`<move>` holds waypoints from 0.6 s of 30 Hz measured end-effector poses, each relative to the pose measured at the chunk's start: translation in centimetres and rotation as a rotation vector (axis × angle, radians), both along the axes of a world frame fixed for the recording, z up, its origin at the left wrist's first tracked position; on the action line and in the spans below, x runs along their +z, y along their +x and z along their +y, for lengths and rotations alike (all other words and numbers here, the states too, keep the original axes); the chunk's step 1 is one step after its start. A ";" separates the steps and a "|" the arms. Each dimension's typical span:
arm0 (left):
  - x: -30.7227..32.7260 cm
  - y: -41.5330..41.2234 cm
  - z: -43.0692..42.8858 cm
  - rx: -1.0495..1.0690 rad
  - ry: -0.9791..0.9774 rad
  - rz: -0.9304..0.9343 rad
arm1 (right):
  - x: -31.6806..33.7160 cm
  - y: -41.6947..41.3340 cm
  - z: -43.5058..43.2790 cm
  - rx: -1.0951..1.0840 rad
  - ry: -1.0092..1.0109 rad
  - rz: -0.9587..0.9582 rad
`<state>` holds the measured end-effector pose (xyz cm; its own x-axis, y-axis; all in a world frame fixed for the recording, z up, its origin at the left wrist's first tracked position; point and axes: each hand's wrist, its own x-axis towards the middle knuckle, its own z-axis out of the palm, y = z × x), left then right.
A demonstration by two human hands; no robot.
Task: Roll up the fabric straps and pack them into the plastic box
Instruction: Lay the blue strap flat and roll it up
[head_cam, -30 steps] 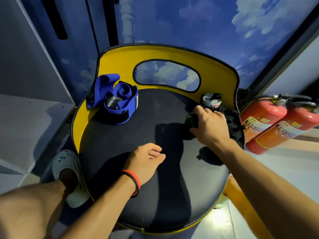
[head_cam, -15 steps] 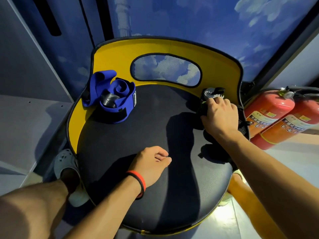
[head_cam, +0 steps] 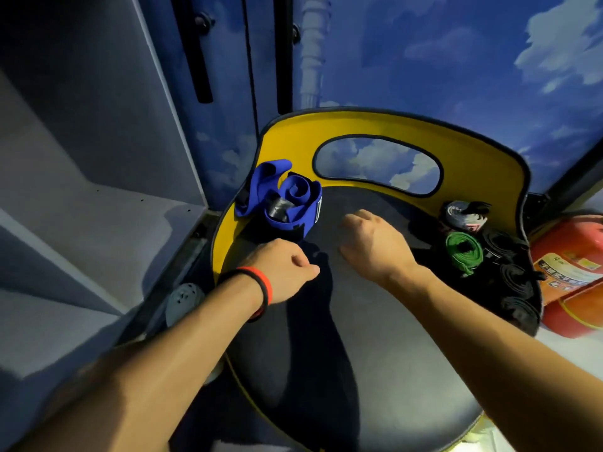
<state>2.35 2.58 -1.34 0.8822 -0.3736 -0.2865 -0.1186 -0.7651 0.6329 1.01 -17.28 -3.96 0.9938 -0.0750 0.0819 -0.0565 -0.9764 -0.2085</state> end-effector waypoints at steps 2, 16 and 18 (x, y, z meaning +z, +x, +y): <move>0.1 1.7 1.3 0.034 0.035 -0.047 | -0.5 1.5 2.3 0.077 0.040 -0.009; -2.6 7.6 2.3 0.401 -0.358 0.309 | -4.9 4.7 3.2 0.228 0.053 -0.074; -2.8 7.4 1.9 0.360 -0.325 0.319 | -4.9 2.6 1.8 0.251 0.073 -0.079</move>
